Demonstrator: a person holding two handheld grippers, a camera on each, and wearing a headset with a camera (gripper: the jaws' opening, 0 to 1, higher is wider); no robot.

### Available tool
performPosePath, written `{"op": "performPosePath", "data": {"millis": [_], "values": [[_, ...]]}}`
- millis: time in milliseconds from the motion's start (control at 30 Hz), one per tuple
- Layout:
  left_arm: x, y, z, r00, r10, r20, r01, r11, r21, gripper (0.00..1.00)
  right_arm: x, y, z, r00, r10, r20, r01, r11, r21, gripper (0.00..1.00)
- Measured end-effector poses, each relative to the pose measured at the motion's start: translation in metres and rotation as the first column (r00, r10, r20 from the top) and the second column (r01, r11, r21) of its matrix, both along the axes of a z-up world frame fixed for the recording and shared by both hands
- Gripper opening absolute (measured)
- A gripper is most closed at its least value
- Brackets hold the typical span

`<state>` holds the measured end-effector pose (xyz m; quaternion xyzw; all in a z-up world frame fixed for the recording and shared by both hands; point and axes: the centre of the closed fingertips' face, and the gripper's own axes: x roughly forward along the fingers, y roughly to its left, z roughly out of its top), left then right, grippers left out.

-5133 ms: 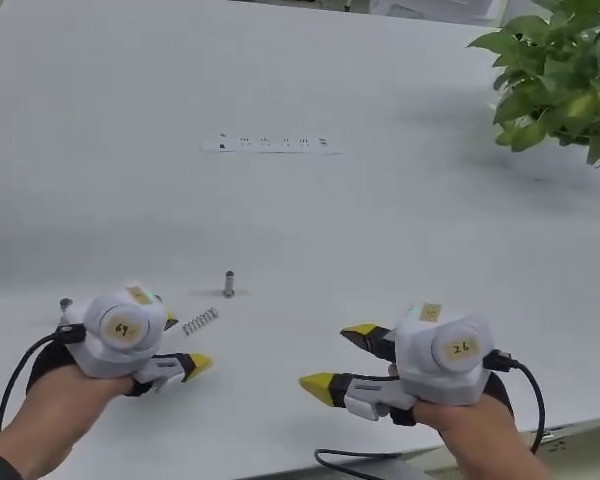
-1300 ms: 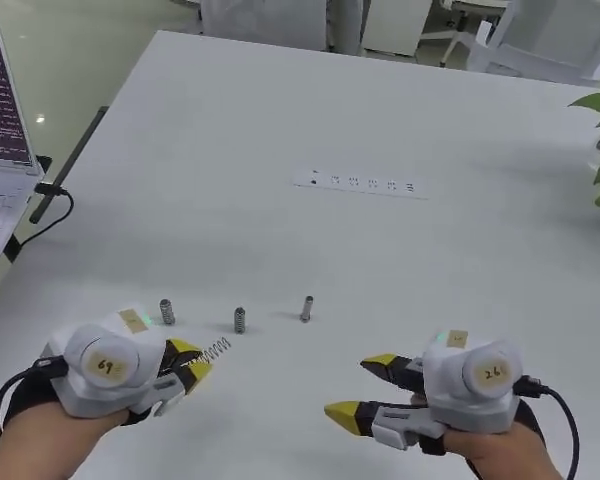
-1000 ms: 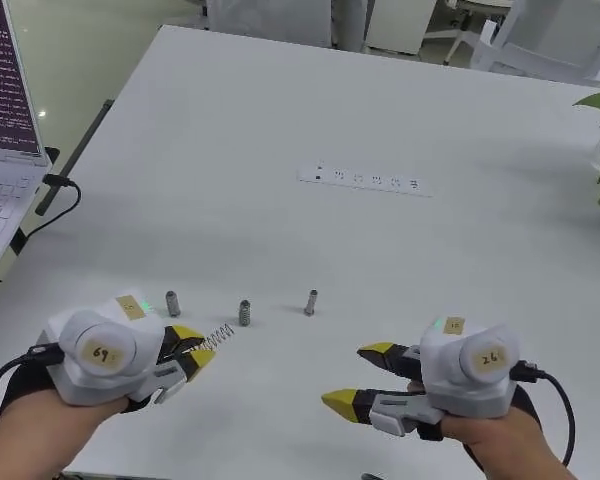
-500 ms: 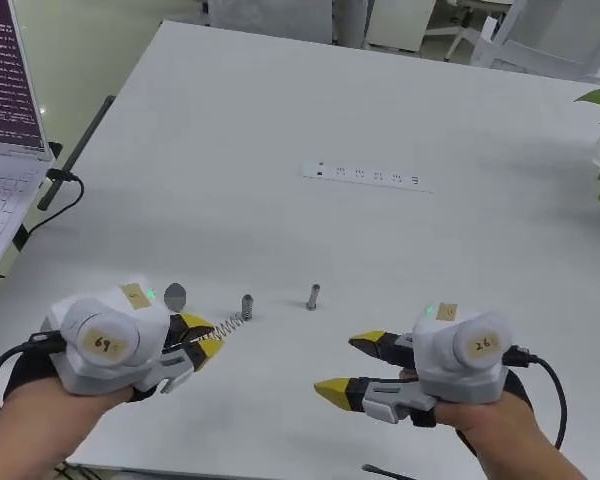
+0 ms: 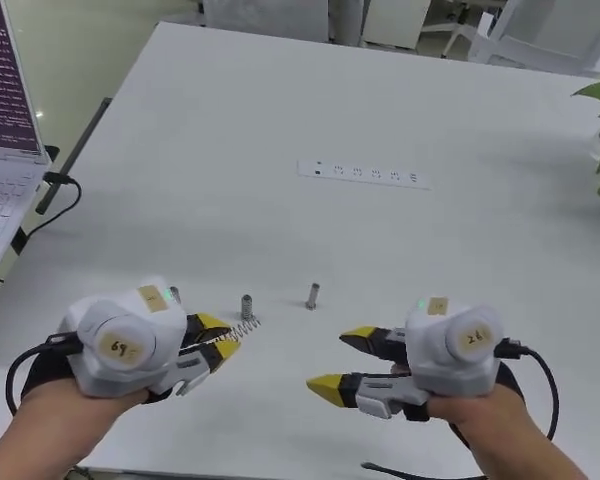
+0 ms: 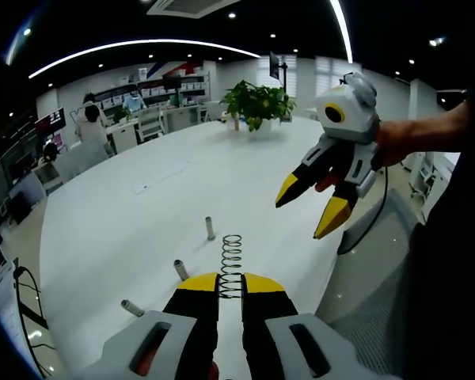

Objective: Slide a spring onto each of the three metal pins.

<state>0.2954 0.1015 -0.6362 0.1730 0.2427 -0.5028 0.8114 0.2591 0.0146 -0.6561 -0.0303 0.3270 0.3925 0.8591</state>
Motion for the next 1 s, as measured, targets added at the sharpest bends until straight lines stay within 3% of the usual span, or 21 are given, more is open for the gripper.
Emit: {"op": "performPosePath", "data": {"millis": [567,1000], "values": [[-0.021,-0.024,0.002,0.994,-0.107,0.009,0.107,0.994,0.005,0.03,0.006,0.013,0.012,0.997,0.072,0.026,-0.073,0.997,0.010,0.40],[-0.037,-0.039,-0.001,0.975,-0.220,0.025,0.219,0.975,0.045,0.03,-0.004,0.031,0.016,0.990,0.142,0.018,-0.143,0.986,0.080,0.29]]}}
